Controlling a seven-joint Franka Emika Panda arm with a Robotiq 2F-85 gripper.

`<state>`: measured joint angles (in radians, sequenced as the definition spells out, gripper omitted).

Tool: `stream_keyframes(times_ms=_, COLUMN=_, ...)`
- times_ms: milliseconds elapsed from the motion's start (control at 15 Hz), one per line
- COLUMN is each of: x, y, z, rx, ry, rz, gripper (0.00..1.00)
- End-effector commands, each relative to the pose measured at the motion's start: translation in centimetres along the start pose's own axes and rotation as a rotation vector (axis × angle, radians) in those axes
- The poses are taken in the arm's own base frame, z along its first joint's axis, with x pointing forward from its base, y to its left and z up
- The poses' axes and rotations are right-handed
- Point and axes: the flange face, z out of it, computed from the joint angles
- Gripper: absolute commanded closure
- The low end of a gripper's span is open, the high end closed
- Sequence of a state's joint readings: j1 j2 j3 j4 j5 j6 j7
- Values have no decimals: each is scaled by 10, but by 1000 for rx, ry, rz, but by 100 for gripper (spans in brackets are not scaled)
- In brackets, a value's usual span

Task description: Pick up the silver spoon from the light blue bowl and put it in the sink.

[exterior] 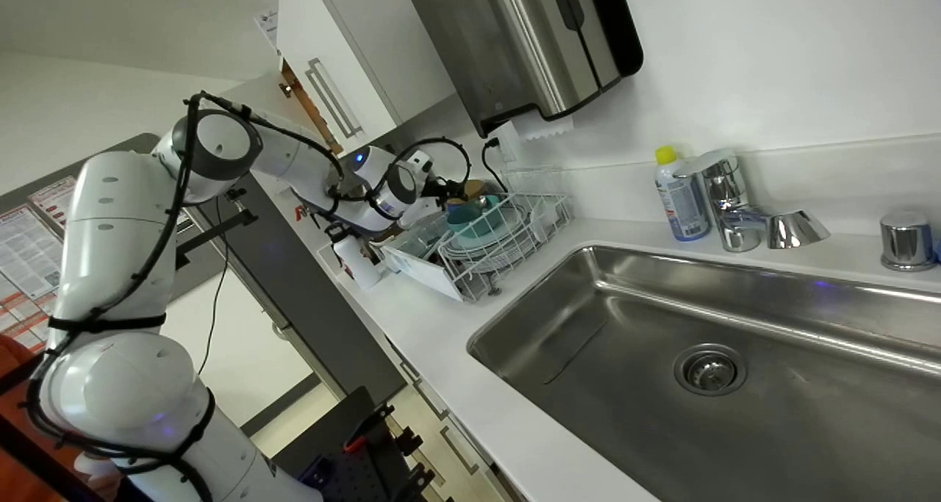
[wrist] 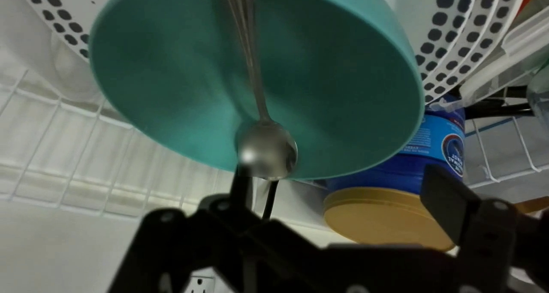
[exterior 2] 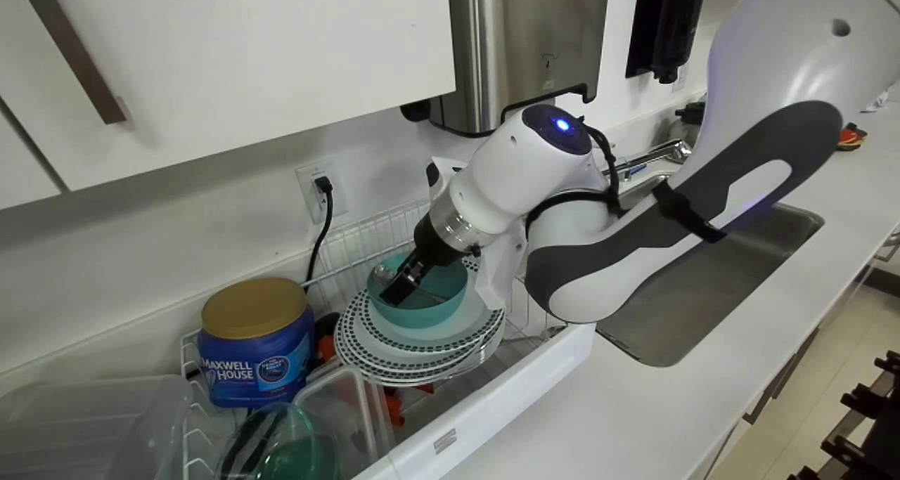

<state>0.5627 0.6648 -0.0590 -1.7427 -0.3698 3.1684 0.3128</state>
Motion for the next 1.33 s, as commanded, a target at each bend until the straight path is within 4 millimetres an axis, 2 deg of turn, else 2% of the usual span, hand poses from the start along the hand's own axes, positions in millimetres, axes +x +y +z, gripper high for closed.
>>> stream_keyframes(times_ms=0, x=13, y=10, z=0, rx=-31, ry=-31, rz=-19, gripper=0)
stream_keyframes(times_ms=533, x=17, y=26, z=15, rx=17, ry=-146, rz=-15, gripper=0)
stream_keyframes(times_ms=800, x=22, y=34, z=25, rx=19, ry=-172, rz=-16, gripper=16)
stream_keyframes(times_ms=867, x=22, y=35, z=29, rx=19, ry=-181, rz=-14, gripper=24)
stream_keyframes(times_ms=933, x=22, y=35, z=31, rx=19, ry=-188, rz=-13, gripper=19)
stream_keyframes(times_ms=1133, x=22, y=36, z=42, rx=21, ry=-213, rz=-16, gripper=24)
stream_keyframes(times_ms=1267, x=20, y=37, z=46, rx=22, ry=-223, rz=-18, gripper=22)
